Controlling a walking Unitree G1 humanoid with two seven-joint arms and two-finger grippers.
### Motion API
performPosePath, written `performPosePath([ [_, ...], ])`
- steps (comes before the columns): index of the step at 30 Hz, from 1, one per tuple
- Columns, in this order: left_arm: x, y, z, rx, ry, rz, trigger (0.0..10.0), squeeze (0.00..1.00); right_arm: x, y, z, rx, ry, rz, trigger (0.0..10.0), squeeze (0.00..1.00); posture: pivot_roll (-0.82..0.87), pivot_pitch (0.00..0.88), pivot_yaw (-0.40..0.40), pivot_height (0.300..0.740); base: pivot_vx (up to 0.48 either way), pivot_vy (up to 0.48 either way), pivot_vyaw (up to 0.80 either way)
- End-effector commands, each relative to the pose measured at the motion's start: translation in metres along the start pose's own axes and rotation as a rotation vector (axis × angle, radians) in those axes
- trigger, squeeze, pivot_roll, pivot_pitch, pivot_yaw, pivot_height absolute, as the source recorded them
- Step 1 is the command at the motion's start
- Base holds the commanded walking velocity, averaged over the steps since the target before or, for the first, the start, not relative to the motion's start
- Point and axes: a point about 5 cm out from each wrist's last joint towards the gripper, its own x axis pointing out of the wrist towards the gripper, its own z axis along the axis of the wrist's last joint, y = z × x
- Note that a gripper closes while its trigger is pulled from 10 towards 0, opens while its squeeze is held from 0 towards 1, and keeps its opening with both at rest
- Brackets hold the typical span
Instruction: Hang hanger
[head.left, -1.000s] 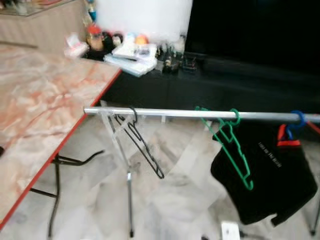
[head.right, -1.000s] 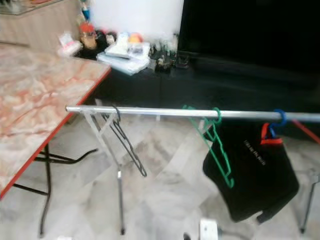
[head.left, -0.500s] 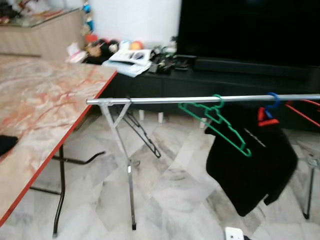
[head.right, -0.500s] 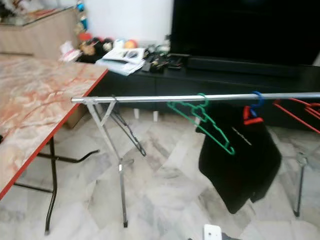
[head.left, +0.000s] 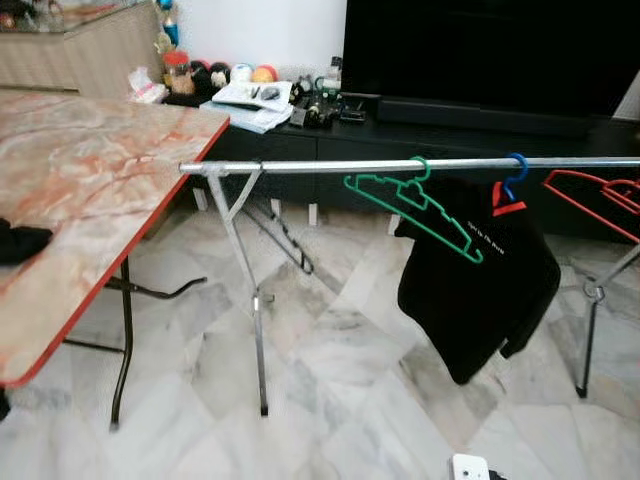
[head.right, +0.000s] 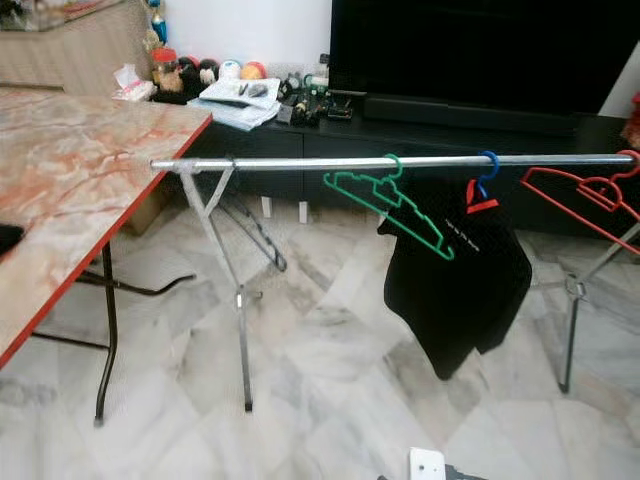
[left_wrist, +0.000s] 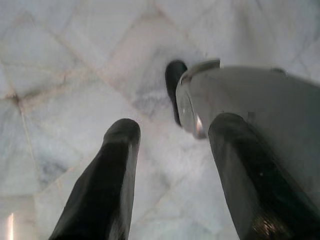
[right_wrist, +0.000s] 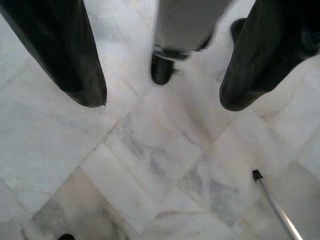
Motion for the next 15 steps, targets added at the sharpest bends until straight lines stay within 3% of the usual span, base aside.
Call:
performPosePath([
  [1, 0.0001, -0.006, -0.006, 0.0, 0.024, -0.016, 10.0, 0.0, -0.0007, -0.0026, -0.0027, 0.0, 0.014, -0.01, 10.0, 0.0, -0.02, 0.065, -0.032, 0.74, 0.0, 0.0, 0.0],
  [4, 0.0001, -0.0059, -0.0059, -0.001, 0.023, -0.015, 10.0, 0.0, -0.0007, -0.0028, -0.0032, -0.004, 0.02, -0.014, 10.0, 0.0, -0.03, 0.065, -0.033, 0.74, 0.0, 0.0, -0.33],
  [15, 0.0002, -0.006, -0.0058, -0.001, 0.022, -0.015, 10.0, 0.0, -0.0007, -0.0019, -0.0045, -0.009, 0.031, -0.009, 10.0, 0.0, -0.02, 0.064, -0.033, 0.74, 0.0, 0.0, -0.77],
])
